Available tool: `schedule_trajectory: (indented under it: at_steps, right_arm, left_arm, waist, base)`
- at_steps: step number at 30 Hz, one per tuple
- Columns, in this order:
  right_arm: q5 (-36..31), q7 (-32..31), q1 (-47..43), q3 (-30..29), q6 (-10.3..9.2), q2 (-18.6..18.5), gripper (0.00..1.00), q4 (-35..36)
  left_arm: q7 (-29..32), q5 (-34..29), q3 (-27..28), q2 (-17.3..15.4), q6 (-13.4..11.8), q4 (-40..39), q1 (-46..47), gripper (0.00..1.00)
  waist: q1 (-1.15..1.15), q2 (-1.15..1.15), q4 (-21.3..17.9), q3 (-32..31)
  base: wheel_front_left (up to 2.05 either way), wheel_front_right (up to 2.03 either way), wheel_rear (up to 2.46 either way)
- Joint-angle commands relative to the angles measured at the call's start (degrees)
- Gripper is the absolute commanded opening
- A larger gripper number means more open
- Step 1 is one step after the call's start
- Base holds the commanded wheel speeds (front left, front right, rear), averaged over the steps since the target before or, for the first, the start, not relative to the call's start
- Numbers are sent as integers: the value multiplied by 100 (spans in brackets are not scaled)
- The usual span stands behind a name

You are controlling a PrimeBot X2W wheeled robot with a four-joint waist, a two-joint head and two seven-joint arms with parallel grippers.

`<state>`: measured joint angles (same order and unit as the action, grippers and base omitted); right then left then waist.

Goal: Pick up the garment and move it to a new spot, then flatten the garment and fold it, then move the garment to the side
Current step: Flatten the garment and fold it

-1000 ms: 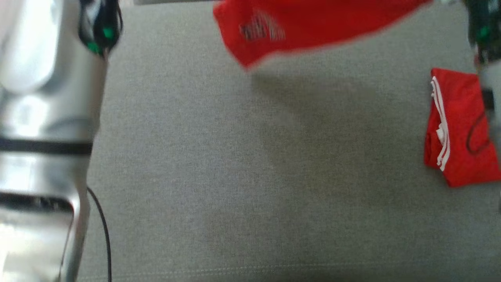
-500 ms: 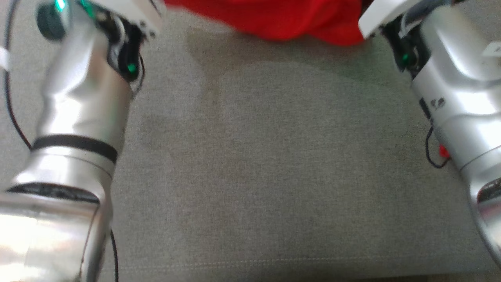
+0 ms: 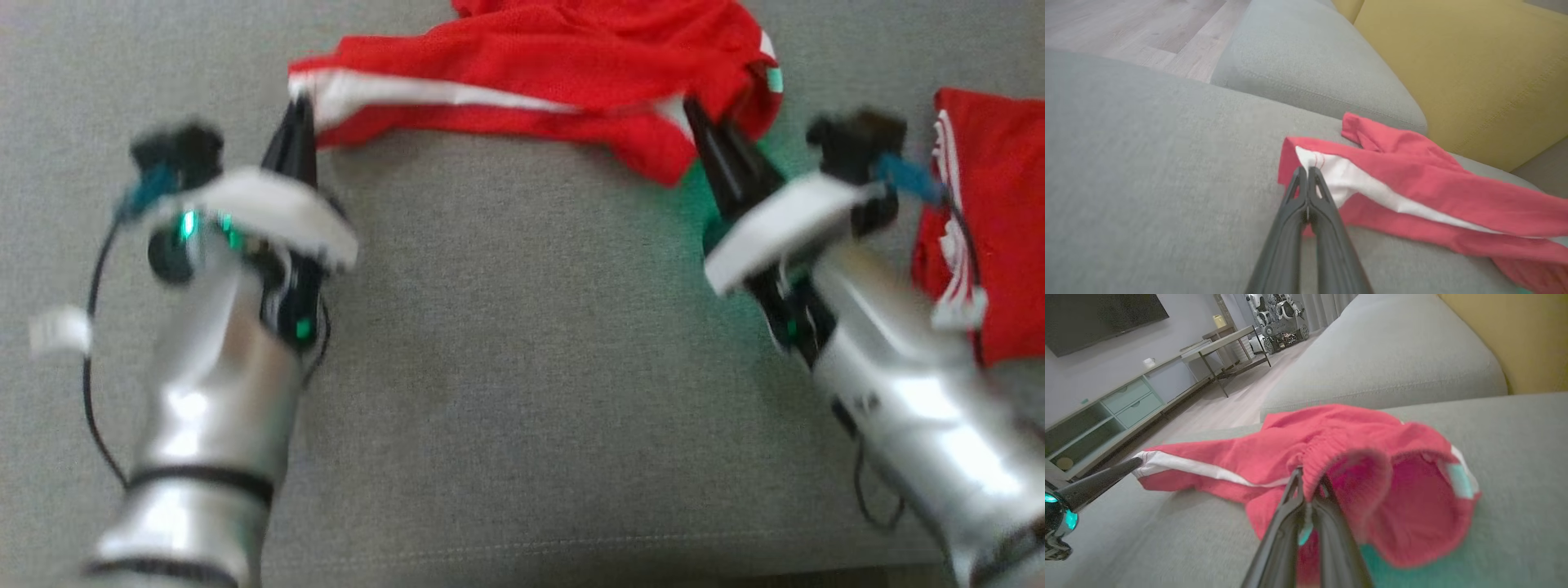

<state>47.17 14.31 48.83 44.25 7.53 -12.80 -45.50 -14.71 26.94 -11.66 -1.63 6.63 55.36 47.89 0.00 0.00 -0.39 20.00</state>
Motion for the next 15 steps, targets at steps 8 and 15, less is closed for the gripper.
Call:
schedule_trajectory:
  at_steps: [8, 15]
  right_arm:
    - [-693, 68, -2088, -845, -4, -244, 0, 1299]
    - [-1235, 68, -3278, -1325, -4, -288, 0, 1845]
  left_arm:
    - [-29, -550, 697, -204, -65, -2244, -2210, 0]
    - [-29, -687, 800, -181, -201, -3298, -3599, 0]
  waist:
    - [0, 0, -51, -495]
    - [0, 0, -26, -935]
  base:
    - [0, 0, 0]
    - [0, 0, 0]
